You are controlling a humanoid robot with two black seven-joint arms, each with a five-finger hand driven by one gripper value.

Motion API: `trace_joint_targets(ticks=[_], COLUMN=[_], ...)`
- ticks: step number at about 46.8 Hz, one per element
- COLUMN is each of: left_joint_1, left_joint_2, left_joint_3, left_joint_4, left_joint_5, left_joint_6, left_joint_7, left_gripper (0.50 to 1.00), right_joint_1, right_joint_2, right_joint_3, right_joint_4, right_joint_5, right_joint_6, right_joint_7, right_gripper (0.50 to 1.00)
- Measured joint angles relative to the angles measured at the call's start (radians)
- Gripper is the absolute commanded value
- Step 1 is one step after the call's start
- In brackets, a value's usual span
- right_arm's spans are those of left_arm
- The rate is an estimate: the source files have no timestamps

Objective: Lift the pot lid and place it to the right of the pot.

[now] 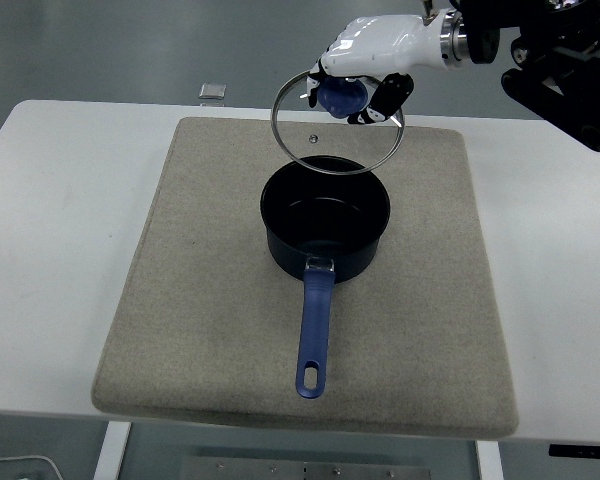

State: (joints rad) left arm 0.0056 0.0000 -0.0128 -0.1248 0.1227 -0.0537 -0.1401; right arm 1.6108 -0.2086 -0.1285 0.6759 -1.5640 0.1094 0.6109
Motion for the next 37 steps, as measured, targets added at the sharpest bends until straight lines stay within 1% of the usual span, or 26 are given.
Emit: trace_joint_targets(ticks=[13, 25, 33, 37], left_joint_1=[0.000, 0.000, 0.000, 0.001], left_joint_2=[0.000, 0.000, 0.000, 0.000], left_joint_3=[0.000, 0.000, 0.000, 0.000], left_joint_4=[0.000, -0.001, -0.001, 0.000], left_joint_5=[0.000, 0.000, 0.000, 0.000], left_joint_6=[0.000, 0.000, 0.000, 0.000], left_joint_7=[0.000, 0.000, 0.000, 0.000], left_gripper=[1.000, 1.000, 1.000, 1.000], right_joint_1=[-0.005, -0.018, -0.033, -0.039], right_joint_2=[0.002, 0.013, 0.003, -0.002], right_joint_3=[-0.005, -0.016, -0.039, -0.068], right_joint_4=[-0.128, -0.230, -0.278, -0.294], right_joint_5=[0.001, -0.002, -0.005, -0.004], right_joint_6=[0.004, -0.005, -0.007, -0.020], right_joint_7=[0.000, 0.000, 0.000, 0.000], right_gripper=[0.500, 0.500, 0.500, 0.500])
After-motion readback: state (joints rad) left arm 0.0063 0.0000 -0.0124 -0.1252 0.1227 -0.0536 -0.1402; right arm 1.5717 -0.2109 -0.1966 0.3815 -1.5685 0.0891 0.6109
